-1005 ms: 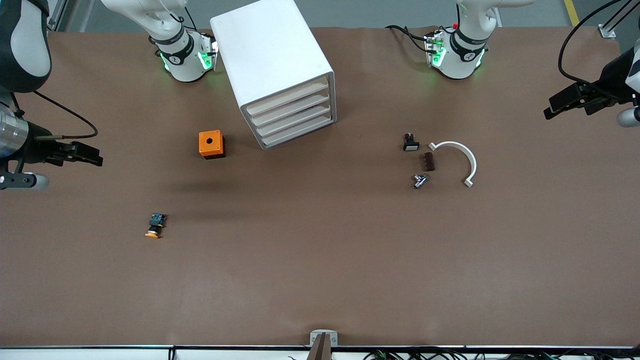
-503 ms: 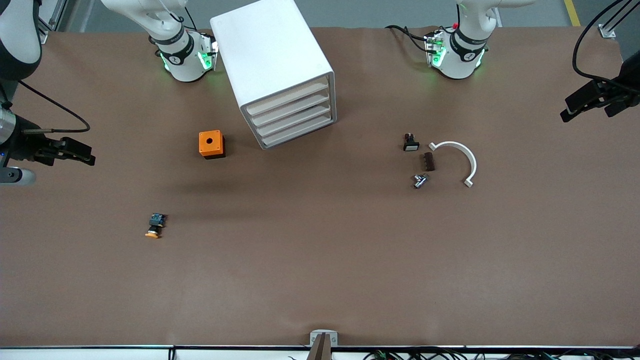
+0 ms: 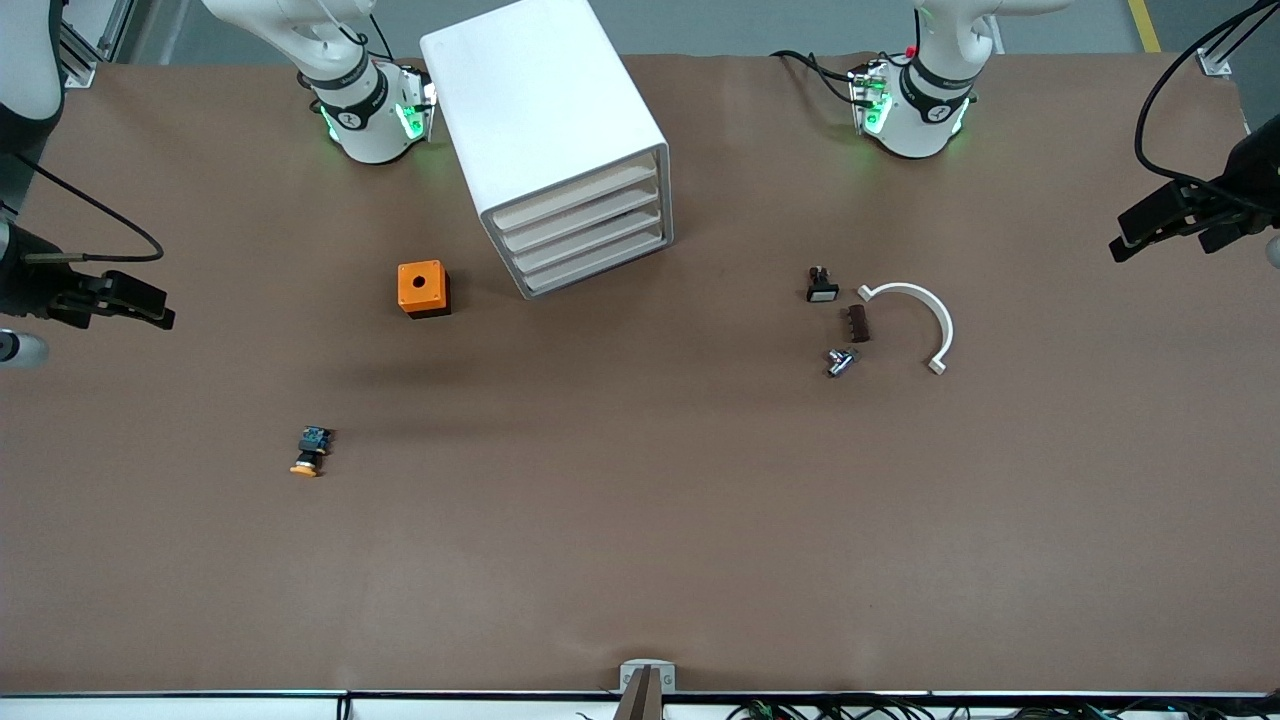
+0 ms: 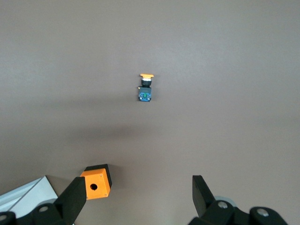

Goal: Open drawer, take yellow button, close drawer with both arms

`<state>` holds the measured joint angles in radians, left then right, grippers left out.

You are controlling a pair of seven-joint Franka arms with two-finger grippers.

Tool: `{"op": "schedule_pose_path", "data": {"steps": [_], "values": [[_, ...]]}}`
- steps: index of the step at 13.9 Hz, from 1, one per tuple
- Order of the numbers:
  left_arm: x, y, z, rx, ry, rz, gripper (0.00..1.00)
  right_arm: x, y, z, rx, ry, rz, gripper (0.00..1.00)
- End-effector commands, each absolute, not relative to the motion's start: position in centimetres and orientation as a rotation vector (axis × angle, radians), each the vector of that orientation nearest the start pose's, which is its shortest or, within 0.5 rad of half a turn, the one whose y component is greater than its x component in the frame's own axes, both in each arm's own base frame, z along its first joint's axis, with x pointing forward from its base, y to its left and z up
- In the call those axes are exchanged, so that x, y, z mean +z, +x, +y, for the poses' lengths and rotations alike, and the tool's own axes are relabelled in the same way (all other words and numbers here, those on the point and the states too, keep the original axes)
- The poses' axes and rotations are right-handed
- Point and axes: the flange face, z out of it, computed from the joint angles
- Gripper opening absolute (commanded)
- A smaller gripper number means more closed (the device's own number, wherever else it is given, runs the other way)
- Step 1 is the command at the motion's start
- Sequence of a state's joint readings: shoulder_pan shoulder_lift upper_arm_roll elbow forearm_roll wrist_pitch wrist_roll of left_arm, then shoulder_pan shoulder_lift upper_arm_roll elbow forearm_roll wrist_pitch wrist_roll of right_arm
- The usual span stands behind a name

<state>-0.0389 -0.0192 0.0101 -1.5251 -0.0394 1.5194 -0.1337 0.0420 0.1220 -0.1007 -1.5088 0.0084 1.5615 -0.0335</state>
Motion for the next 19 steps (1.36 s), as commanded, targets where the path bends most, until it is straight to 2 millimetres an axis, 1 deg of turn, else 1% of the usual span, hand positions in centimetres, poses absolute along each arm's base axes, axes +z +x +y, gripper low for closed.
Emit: {"op": "schedule_pose_path", "data": {"steps": [1, 3, 5, 6, 8, 11, 12, 13, 14, 15, 18, 19], "values": [[65.5, 54.4, -2.0, -0.015, -3.154, -0.119, 1.0, 59.6, 58.6, -3.7, 0.139, -3.157, 0.041, 1.0], [65.6, 54.4, -2.0, -0.017, -3.155, -0.134, 1.0, 59.5, 58.5, -4.8, 0.146, -3.15, 0.072, 1.0], [65.5, 54.4, -2.0, -0.015, -3.156, -0.143, 1.0, 59.5, 58.6, -4.9, 0.144, -3.153, 0.075, 1.0], [65.1, 54.7, -2.0, -0.003, -3.155, -0.144, 1.0, 59.6, 58.6, -4.8, 0.138, -3.149, 0.075, 1.0], [65.1, 54.7, -2.0, -0.005, -3.156, -0.144, 1.0, 61.6, 58.6, -4.8, 0.076, -3.155, 0.077, 1.0], [65.1, 54.7, -2.0, -0.004, -3.163, -0.148, 1.0, 62.8, 57.9, -4.5, 0.128, -3.148, 0.07, 1.0], [65.2, 54.7, -2.1, -0.006, -3.165, -0.148, 1.0, 63.0, 57.6, -4.8, 0.146, -3.136, 0.08, 1.0], [65.2, 54.7, -2.1, -0.006, -3.165, -0.148, 1.0, 62.9, 57.3, -6.0, 0.169, -3.111, 0.111, 1.0], [65.2, 54.7, -2.1, -0.006, -3.164, -0.15, 1.0, 63.0, 57.1, -6.6, 0.167, -3.068, 0.125, 1.0], [65.2, 54.7, -2.1, -0.006, -3.165, -0.148, 1.0, 63.4, 56.8, -6.7, 0.158, -3.048, 0.108, 1.0], [65.1, 54.7, -2.1, -0.001, -3.166, -0.15, 1.0, 64.3, 56.3, -6.0, 0.147, -3.06, 0.086, 1.0], [65.1, 54.7, -2.1, -0.004, -3.166, -0.15, 1.0, 64.2, 56.2, -5.9, 0.149, -3.06, 0.084, 1.0]]}}
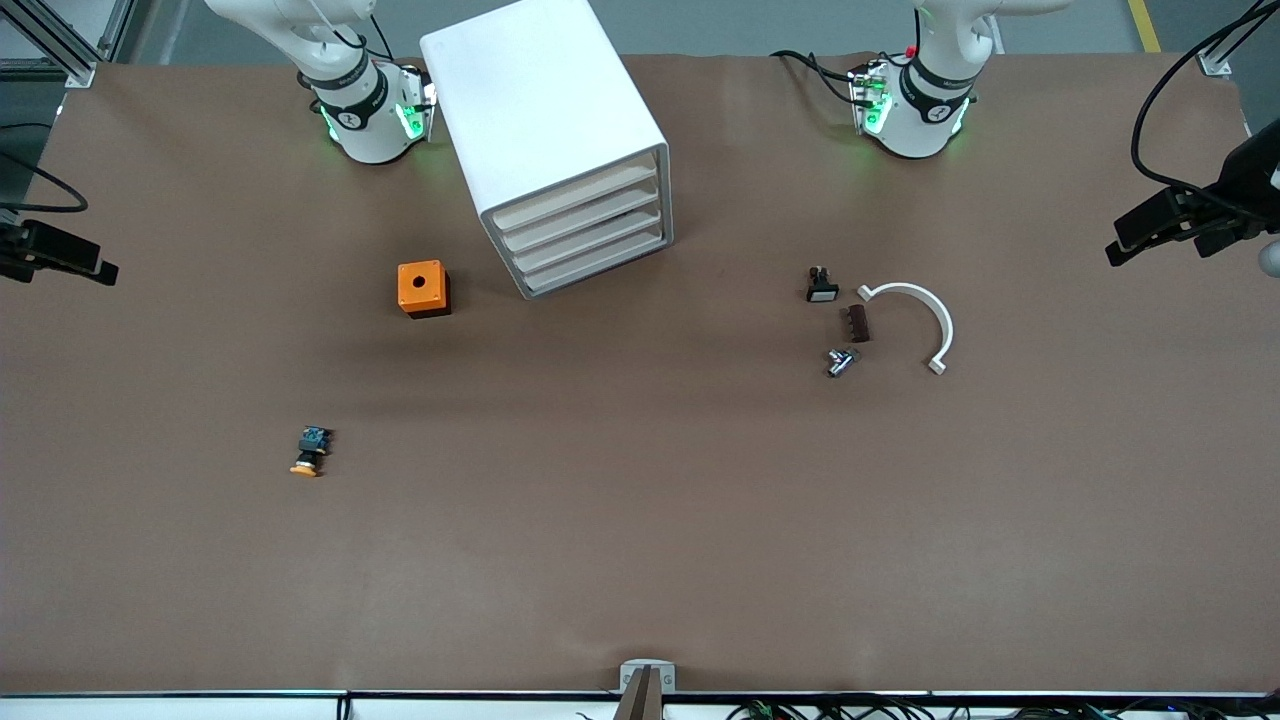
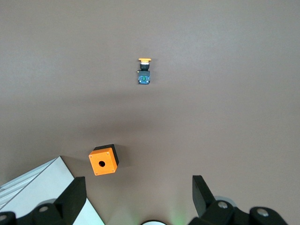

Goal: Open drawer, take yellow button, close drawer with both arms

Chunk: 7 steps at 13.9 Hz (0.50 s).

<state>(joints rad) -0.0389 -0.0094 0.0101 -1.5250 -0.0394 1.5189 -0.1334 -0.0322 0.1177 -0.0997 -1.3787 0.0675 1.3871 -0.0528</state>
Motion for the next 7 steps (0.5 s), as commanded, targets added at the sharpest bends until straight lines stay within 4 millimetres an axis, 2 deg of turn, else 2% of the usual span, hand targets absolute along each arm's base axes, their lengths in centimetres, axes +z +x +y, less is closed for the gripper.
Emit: {"op": "schedule_pose_path", "data": {"steps": [1, 3, 7], "values": [[65.1, 54.7, -2.1, -0.001, -3.166, -0.15, 1.0, 64.2, 56.2, -5.9, 0.153, -3.059, 0.077, 1.0], [65.1, 54.7, -2.1, -0.001, -3.166, -0.15, 1.0, 65.0, 55.8, -5.4, 0.125, -3.07, 0.06, 1.0], [65.0, 54.7, -2.1, 0.001, -3.167, -0.15, 1.0, 65.2, 55.9, -4.1, 0.118, -3.141, 0.041, 1.0]]}}
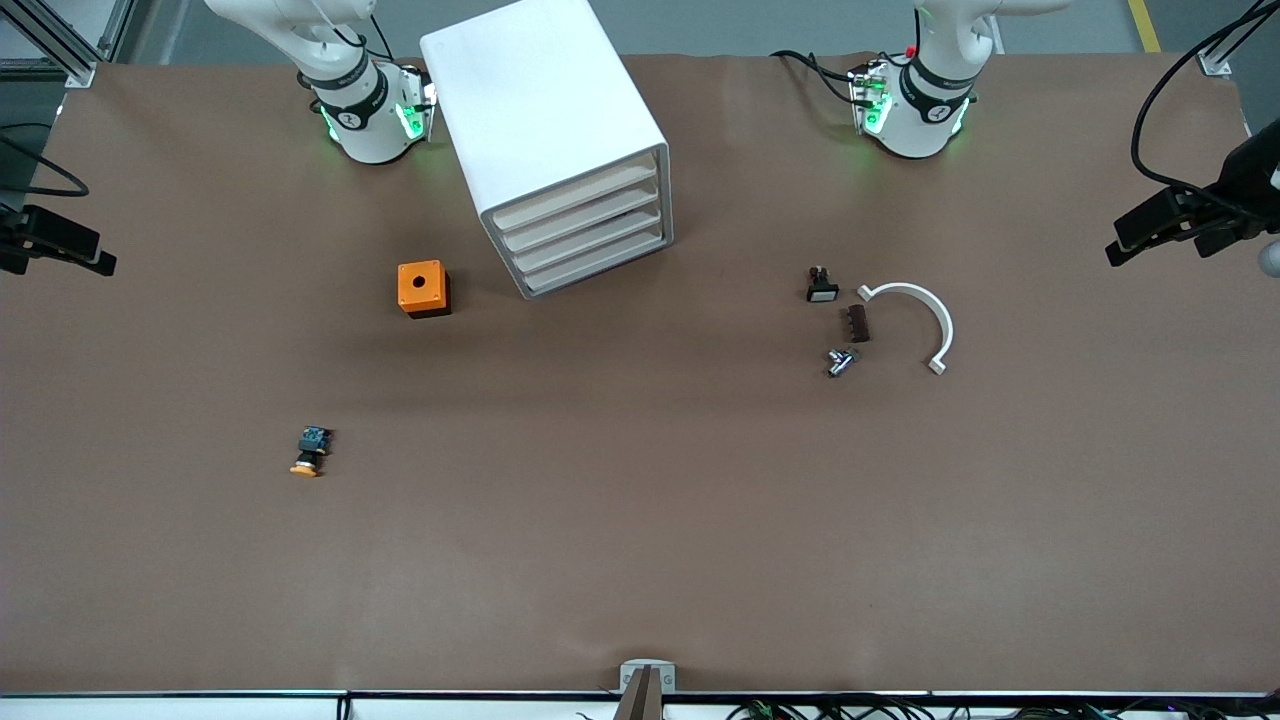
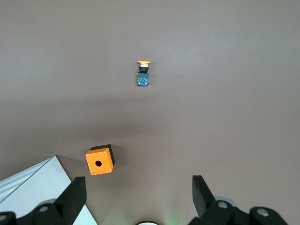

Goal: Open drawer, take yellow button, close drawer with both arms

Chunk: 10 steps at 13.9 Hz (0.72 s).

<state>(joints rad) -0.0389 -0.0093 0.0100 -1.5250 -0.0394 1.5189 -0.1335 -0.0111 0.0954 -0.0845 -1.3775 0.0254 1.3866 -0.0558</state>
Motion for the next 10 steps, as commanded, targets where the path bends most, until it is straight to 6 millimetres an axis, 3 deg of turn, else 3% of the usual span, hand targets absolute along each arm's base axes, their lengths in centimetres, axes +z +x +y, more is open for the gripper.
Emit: {"op": "schedule_pose_path", "data": {"steps": [1, 4, 10], "values": [[65.0, 54.7, -2.1, 0.001, -3.167, -0.15, 1.0, 65.4, 55.6, -4.2, 0.124, -3.13, 0.055, 1.0], [65.0, 54.7, -2.1, 0.001, -3.167, -0.15, 1.0, 64.5, 54.6, -4.6, 0.182, -3.111, 0.088, 1.0], [65.0, 54.7, -2.0, 0.001, -3.167, -0.153, 1.0, 65.1, 54.1, -5.0, 0.151, -3.065, 0.112, 1.0]]}}
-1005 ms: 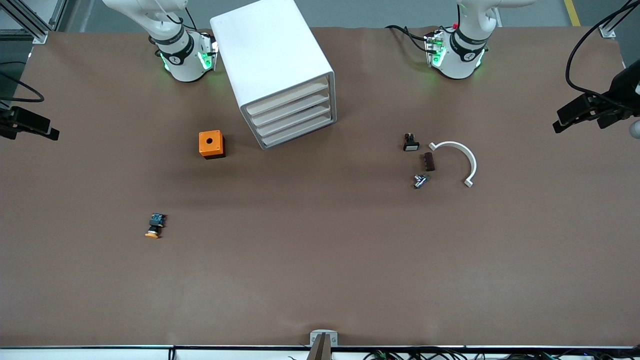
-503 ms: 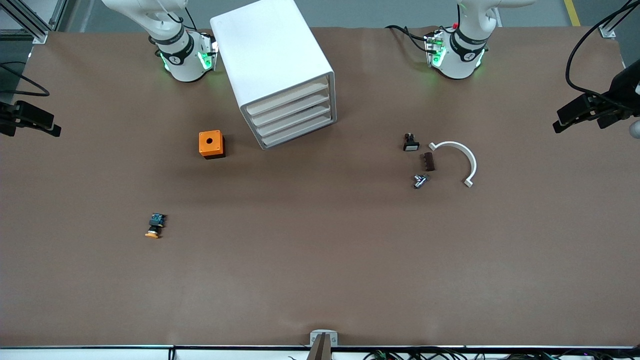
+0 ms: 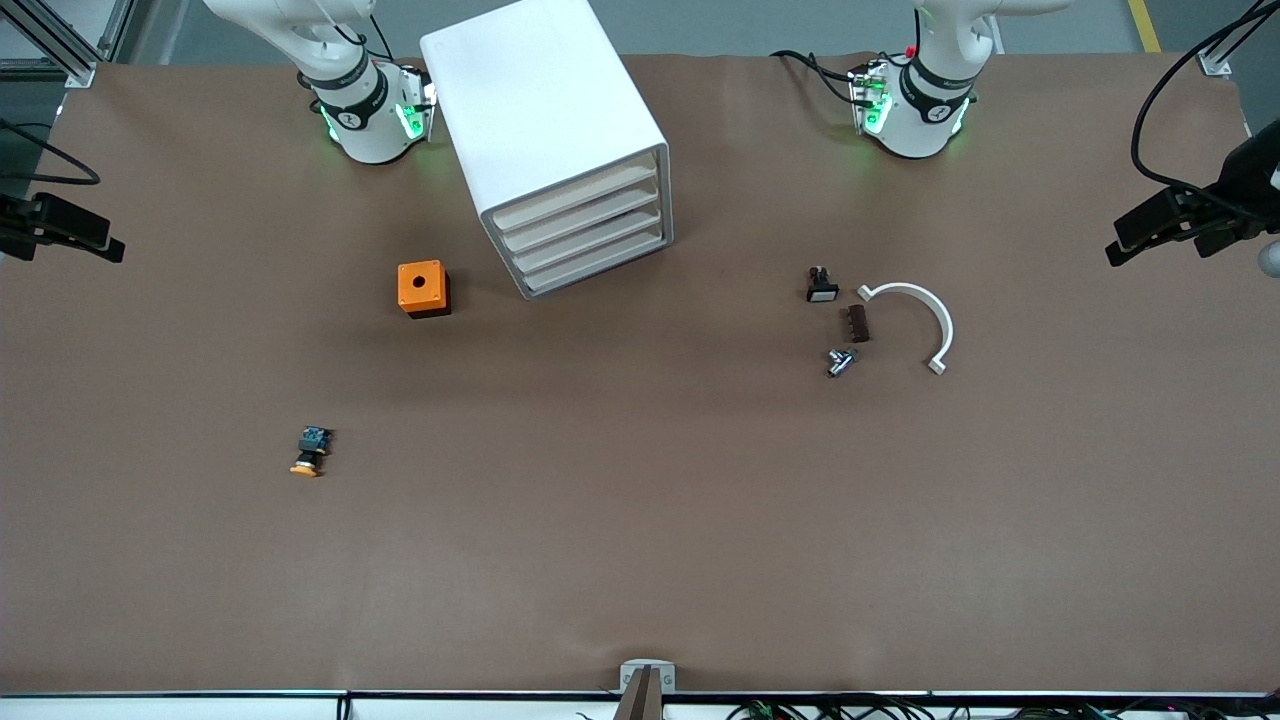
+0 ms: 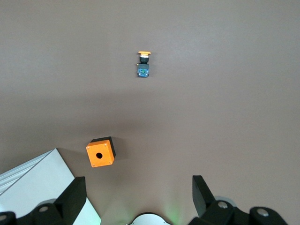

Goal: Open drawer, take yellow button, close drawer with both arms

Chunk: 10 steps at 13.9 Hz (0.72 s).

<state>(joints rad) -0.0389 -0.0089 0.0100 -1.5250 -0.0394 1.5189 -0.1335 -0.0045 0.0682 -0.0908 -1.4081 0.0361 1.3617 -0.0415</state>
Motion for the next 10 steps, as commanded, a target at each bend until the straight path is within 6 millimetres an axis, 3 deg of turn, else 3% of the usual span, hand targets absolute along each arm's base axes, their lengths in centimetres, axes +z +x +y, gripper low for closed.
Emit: {"op": "schedule_pose_path", "data": {"steps": [1, 5, 10], "values": [[64.9, 54.7, -2.0, 0.004, -3.167, -0.153, 1.0, 65.3, 53.9, -4.9, 0.148, -3.065, 0.109, 1.0], [64.9, 54.7, -2.0, 0.004, -3.167, -0.153, 1.0, 65.4, 53.3, -4.8, 0.128, -3.073, 0.103, 1.0], [64.9, 54.7, -2.0, 0.004, -3.167, -0.153, 1.0, 64.6, 50.9, -4.8, 0.015, -3.075, 0.099, 1.0]]}}
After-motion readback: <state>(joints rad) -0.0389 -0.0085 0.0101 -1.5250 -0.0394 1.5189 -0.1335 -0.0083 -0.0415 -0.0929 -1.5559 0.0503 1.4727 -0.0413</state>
